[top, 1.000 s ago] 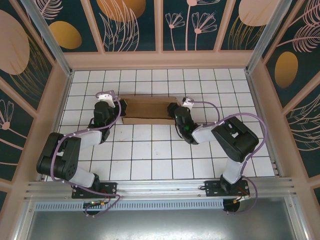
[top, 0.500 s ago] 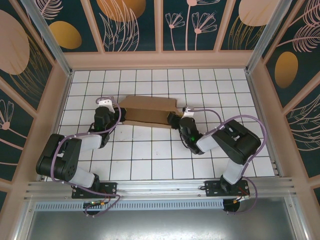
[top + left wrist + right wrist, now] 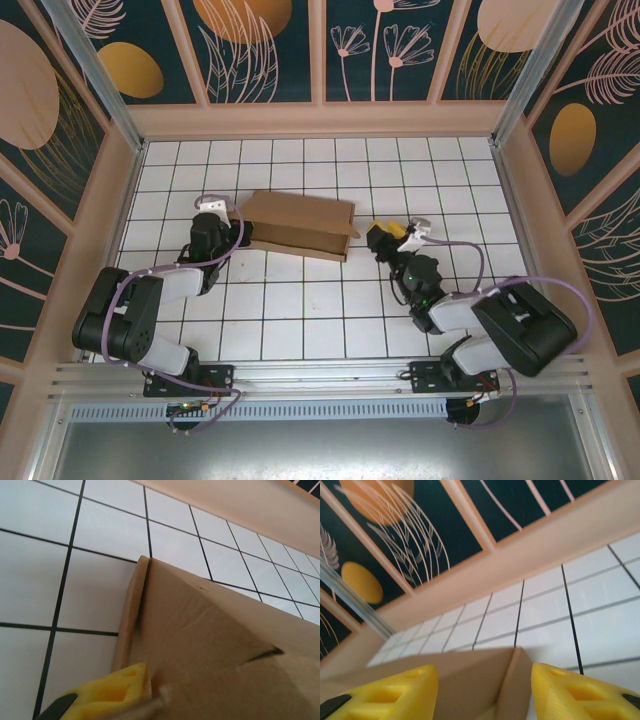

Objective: Fold the paper box

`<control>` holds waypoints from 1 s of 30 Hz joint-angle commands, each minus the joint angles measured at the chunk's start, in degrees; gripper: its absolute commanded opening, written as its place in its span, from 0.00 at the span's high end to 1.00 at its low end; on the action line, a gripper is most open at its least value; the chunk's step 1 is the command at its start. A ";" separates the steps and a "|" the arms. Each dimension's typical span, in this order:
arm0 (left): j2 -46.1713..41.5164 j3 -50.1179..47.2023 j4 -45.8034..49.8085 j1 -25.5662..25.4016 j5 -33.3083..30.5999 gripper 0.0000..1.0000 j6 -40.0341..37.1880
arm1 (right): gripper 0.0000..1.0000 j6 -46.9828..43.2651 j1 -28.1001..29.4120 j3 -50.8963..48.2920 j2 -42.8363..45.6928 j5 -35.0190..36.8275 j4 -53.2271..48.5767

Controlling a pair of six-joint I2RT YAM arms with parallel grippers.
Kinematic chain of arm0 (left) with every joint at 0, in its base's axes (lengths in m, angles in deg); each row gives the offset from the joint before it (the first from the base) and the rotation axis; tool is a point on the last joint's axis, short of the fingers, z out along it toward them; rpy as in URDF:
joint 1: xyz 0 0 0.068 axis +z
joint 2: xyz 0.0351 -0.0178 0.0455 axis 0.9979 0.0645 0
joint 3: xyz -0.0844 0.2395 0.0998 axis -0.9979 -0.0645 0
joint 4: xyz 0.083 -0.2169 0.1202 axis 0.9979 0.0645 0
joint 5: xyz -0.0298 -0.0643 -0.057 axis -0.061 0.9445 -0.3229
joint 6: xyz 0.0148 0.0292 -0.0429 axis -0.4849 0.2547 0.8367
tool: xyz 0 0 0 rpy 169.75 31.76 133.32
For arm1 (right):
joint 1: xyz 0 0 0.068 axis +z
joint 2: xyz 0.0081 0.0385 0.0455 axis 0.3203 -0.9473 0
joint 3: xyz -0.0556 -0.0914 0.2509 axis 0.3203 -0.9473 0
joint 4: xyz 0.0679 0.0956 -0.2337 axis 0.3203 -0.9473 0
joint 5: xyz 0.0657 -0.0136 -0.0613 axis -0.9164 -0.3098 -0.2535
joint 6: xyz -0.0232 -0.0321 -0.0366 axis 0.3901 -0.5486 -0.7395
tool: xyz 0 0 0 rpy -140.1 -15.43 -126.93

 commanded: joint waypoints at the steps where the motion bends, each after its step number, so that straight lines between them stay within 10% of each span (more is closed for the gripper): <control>1: -0.10 2.54 2.97 -0.64 1.88 0.74 -1.91 | 0.49 0.24 -1.80 5.80 5.57 -4.01 -12.28; 10: -5.95 -1.97 5.73 -0.59 -2.53 0.51 7.29 | 0.56 -3.60 -2.04 16.08 6.02 -7.79 -27.52; 20: -20.16 -9.00 13.49 -0.64 -4.00 0.49 15.31 | 0.50 -1.32 -5.78 21.68 5.71 -11.36 -36.26; 30: -34.10 2.64 38.61 -0.61 -24.39 0.50 9.81 | 0.44 -3.34 -7.00 28.03 1.56 -15.53 -45.00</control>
